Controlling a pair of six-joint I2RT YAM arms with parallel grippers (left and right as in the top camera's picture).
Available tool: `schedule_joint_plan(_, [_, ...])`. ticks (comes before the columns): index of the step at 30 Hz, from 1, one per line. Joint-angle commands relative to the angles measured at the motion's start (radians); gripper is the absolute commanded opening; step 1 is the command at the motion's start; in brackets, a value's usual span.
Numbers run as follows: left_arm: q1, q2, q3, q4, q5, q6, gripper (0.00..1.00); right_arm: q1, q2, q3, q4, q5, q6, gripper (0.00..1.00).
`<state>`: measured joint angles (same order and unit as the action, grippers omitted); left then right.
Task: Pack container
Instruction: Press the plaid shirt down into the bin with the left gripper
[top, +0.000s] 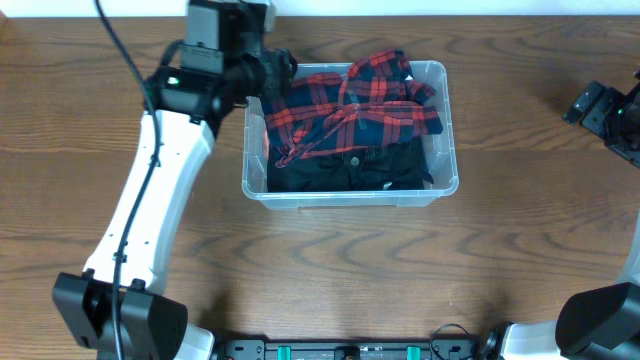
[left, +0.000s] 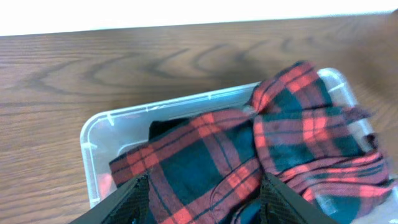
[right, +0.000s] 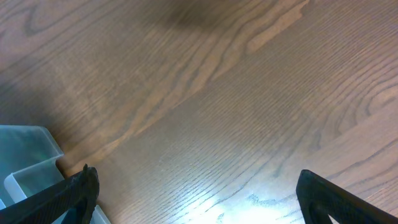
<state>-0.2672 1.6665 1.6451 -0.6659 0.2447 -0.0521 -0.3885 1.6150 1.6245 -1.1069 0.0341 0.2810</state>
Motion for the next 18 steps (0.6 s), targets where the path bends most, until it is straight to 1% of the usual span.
schedule_joint_plan(1, [-0.09,0.013,0.008,-0.014,-0.18,0.067,0.57,-0.004,0.003,-0.002,-0.001,0.003,0.011,0.99])
schedule_joint_plan(5, [-0.191,0.034,0.008,-0.012,-0.254,0.085,0.57,-0.004,0.003,-0.002,-0.001,0.003,0.011,0.99])
schedule_joint_plan(9, [-0.262,0.077,0.008,0.01,-0.322,0.085,0.57,-0.004,0.003,-0.002,-0.001,0.003,0.011,0.99])
schedule_joint_plan(18, [-0.289,0.219,0.008,0.069,-0.332,0.085,0.57,-0.004,0.003,-0.002,-0.001,0.003,0.011,0.99])
